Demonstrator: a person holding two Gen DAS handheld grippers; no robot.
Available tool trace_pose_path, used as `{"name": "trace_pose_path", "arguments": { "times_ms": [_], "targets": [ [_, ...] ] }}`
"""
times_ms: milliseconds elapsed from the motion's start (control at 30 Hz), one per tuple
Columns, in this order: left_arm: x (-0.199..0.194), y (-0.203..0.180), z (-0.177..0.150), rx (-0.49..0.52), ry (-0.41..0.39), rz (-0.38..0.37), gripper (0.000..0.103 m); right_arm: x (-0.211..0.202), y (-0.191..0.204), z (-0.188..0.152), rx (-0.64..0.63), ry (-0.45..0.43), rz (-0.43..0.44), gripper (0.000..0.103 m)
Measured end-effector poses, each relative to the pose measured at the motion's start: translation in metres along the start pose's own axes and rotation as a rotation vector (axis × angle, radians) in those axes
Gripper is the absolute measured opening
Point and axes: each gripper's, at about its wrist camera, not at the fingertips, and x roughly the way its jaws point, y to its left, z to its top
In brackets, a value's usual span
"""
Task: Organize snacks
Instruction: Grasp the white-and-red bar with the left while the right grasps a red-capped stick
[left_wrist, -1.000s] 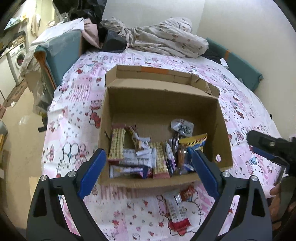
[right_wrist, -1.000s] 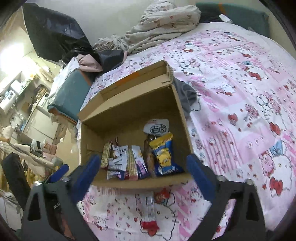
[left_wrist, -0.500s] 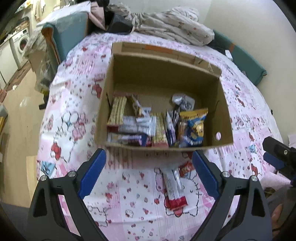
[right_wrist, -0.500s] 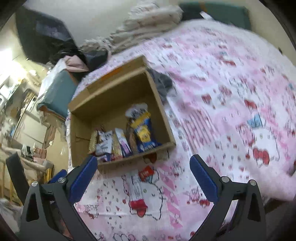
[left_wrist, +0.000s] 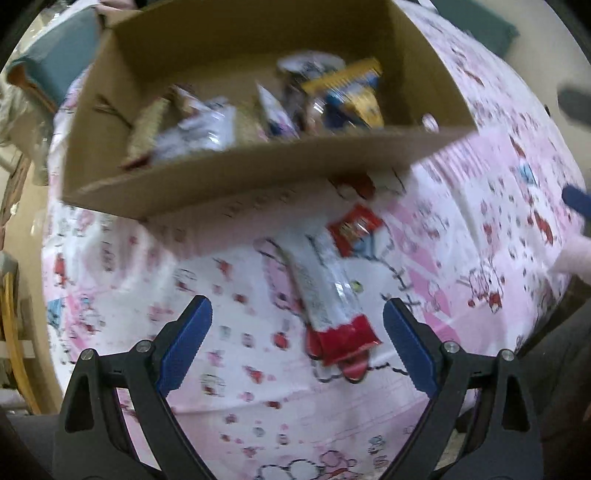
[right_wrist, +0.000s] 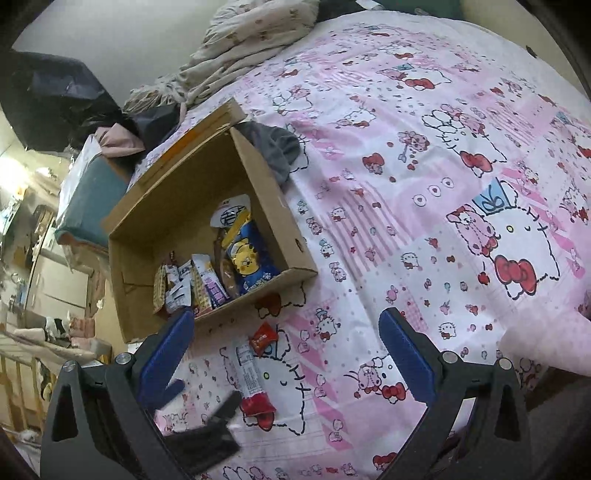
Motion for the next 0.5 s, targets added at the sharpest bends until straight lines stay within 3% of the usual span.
{"name": "trace_pose_path", "arguments": {
  "times_ms": [200,233,267,367,500],
  "targets": [
    [0.022,-0.024,-0.009,0.116,0.049,-0.009,0.066,0.0,-0.001,-0.001,-0.003,0.0,-0.011,0.102],
    [0.026,-0.024,-0.01,0.117,0.064,-0.006,0.058,0.0,-0.002,0.0,0.001,-0.001,-0.011,0.102],
    [0.03,-0.022,-0.011,0.115,0.078,-0.007,0.043,-0.001,-0.003,0.0,0.006,-0.001,-0.01,0.102],
    [0.032,-0.01,-0.013,0.08,0.089,-0.046,0.028,0.001,-0.004,0.0,0.016,0.005,-0.008,0.102],
    [0.025,0.012,-0.014,0.003,0.119,-0.111,0.028,0.003,-0.003,0.0,0.013,0.009,0.0,0.102]
  ]
}}
